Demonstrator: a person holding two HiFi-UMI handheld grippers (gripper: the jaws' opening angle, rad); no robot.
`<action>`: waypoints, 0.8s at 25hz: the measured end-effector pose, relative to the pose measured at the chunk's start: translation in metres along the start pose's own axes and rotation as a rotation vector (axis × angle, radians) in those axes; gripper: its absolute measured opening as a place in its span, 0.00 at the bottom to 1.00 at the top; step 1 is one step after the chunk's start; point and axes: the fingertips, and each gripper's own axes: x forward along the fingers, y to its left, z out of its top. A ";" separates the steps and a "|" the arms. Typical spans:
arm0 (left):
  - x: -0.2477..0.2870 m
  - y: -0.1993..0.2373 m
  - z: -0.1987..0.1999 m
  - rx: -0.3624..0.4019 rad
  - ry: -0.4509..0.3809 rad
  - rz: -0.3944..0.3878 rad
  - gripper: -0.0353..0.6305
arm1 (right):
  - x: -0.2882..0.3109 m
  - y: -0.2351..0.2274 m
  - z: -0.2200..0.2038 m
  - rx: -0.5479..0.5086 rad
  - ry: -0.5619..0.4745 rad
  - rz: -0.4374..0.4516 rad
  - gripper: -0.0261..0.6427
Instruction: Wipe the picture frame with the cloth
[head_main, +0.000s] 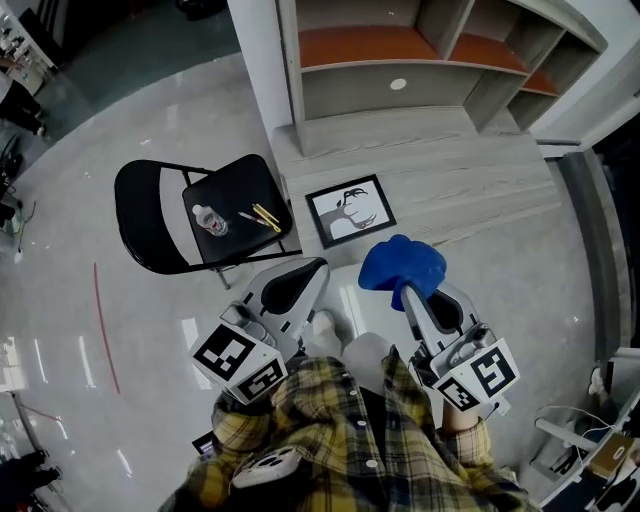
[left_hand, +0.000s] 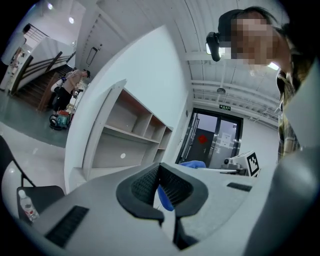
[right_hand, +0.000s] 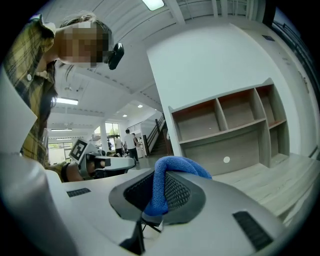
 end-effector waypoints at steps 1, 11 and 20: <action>-0.002 0.000 0.001 -0.006 -0.001 0.007 0.06 | 0.000 0.001 0.001 0.004 0.008 0.001 0.11; 0.026 0.068 -0.005 -0.083 0.029 0.076 0.06 | 0.066 -0.040 -0.011 0.037 0.100 0.026 0.11; 0.080 0.114 0.017 -0.064 0.032 0.160 0.06 | 0.122 -0.093 0.004 0.038 0.109 0.136 0.11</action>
